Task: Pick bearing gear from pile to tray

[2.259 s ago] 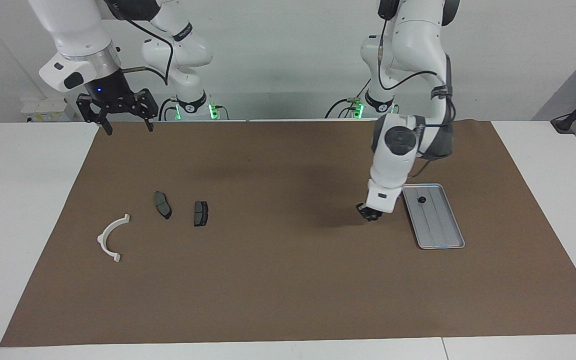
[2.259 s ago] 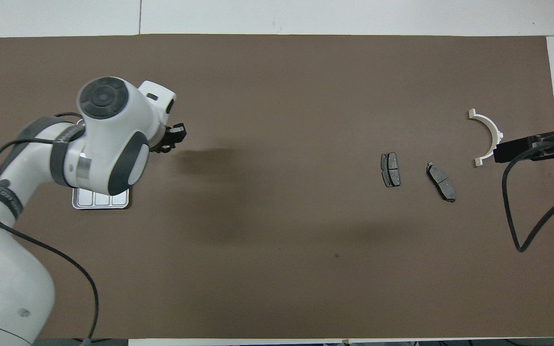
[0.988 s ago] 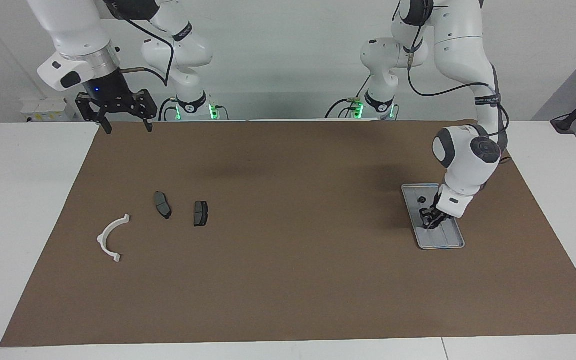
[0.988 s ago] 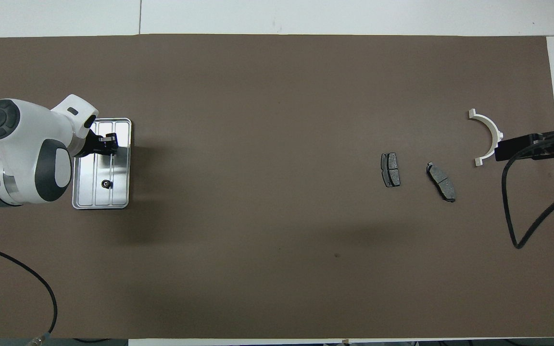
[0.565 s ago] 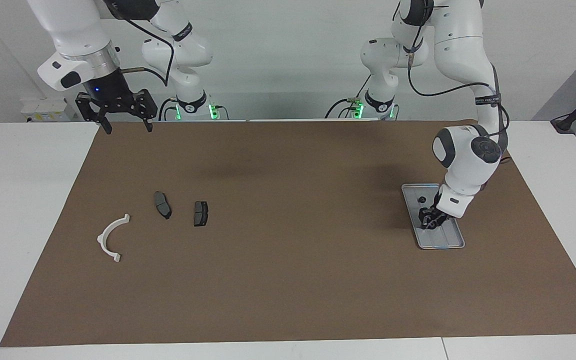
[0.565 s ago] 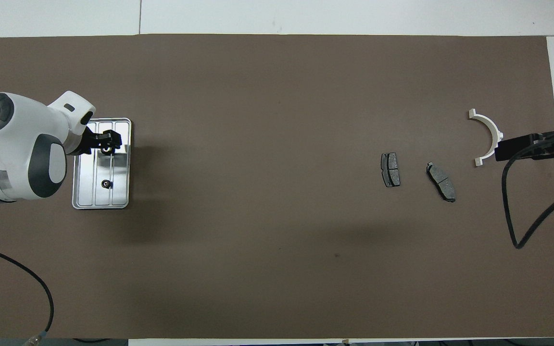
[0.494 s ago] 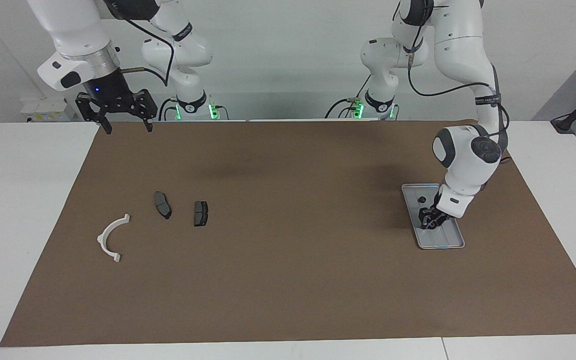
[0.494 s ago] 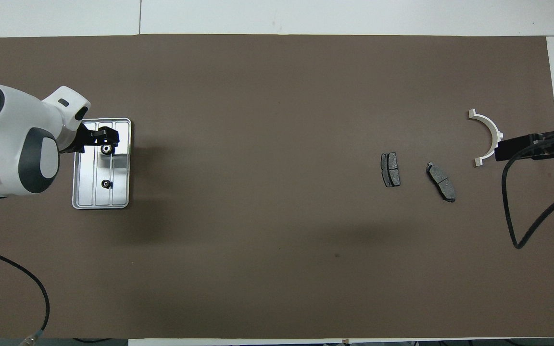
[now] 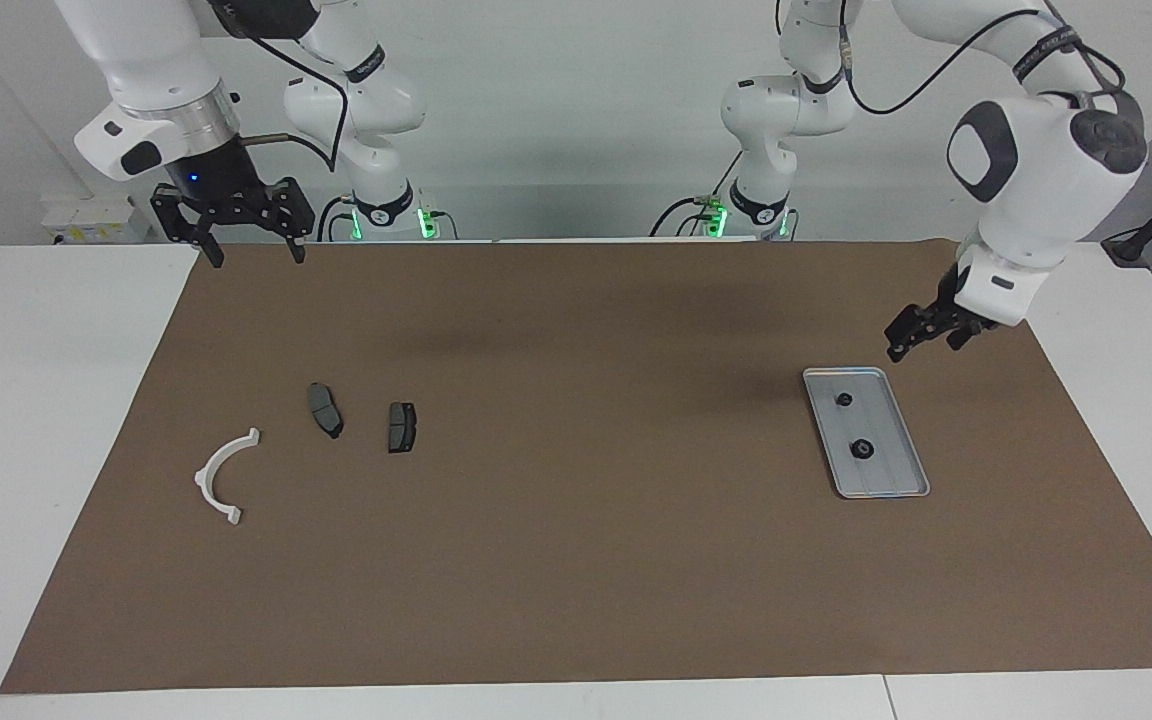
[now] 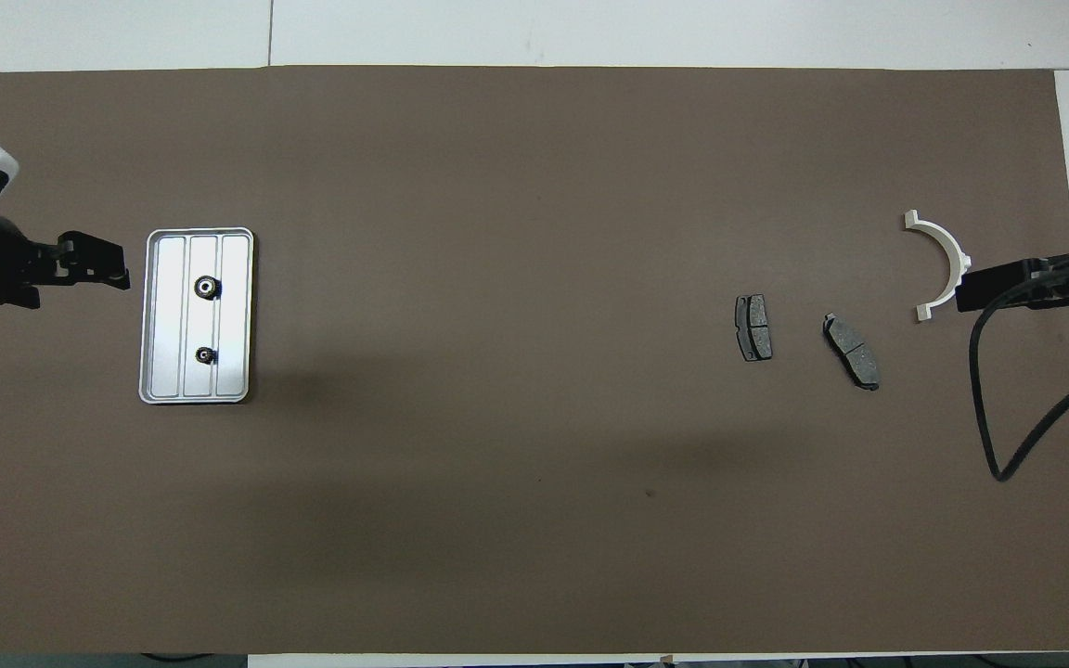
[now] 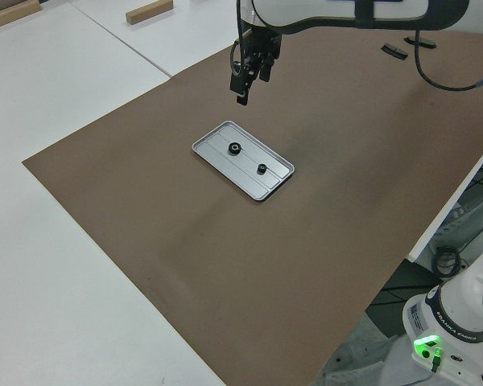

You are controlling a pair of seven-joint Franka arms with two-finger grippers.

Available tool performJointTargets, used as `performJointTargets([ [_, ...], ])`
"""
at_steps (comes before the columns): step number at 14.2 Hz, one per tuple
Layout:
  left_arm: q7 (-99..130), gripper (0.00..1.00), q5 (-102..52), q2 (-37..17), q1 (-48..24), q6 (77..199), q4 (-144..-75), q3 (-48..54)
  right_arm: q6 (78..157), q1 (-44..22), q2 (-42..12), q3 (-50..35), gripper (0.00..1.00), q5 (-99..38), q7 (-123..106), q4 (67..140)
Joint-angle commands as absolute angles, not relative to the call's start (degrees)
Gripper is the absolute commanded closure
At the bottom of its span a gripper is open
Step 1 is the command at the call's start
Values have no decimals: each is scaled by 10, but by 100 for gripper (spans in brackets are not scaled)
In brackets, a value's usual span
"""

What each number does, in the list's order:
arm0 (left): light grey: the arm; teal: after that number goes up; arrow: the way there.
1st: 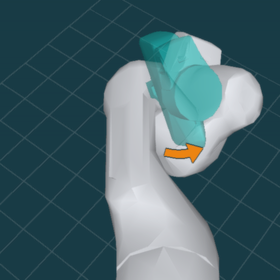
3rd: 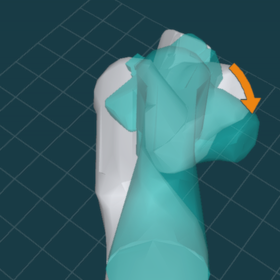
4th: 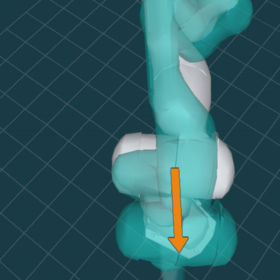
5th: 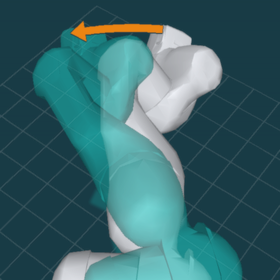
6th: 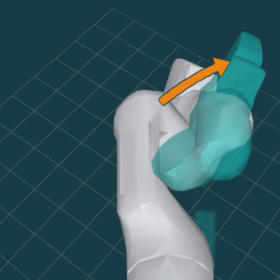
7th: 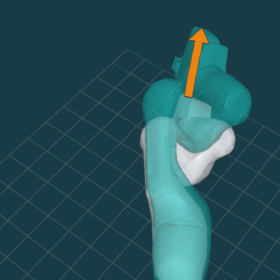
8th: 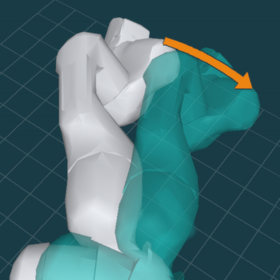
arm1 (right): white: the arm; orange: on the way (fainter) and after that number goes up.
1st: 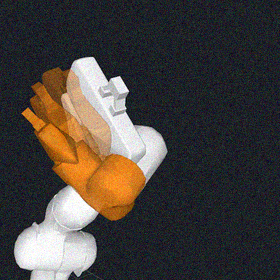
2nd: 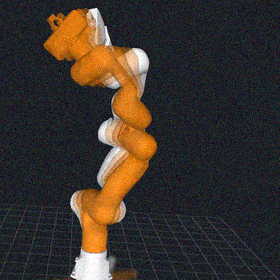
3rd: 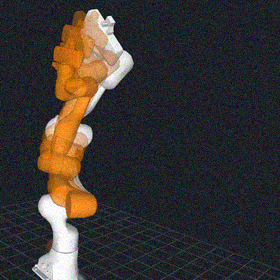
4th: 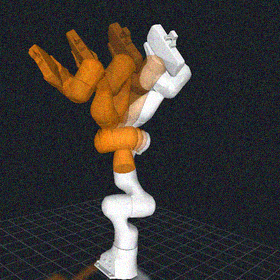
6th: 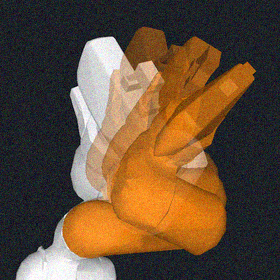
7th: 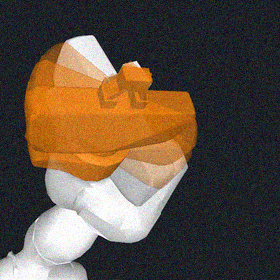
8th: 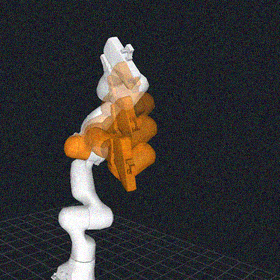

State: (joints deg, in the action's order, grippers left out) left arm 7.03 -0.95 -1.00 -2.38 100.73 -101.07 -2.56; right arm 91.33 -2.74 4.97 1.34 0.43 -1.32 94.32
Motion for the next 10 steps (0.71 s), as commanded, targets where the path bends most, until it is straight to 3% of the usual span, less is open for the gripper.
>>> performJointTargets([
  [1,67,0,-16,46,-18,943,-1025,-23,912,-24,64,12,0,-8,-3,957],
  [10,63,0,-15,47,-12,962,-1024,-17,918,-24,64,12,0,-8,-4,958],
])
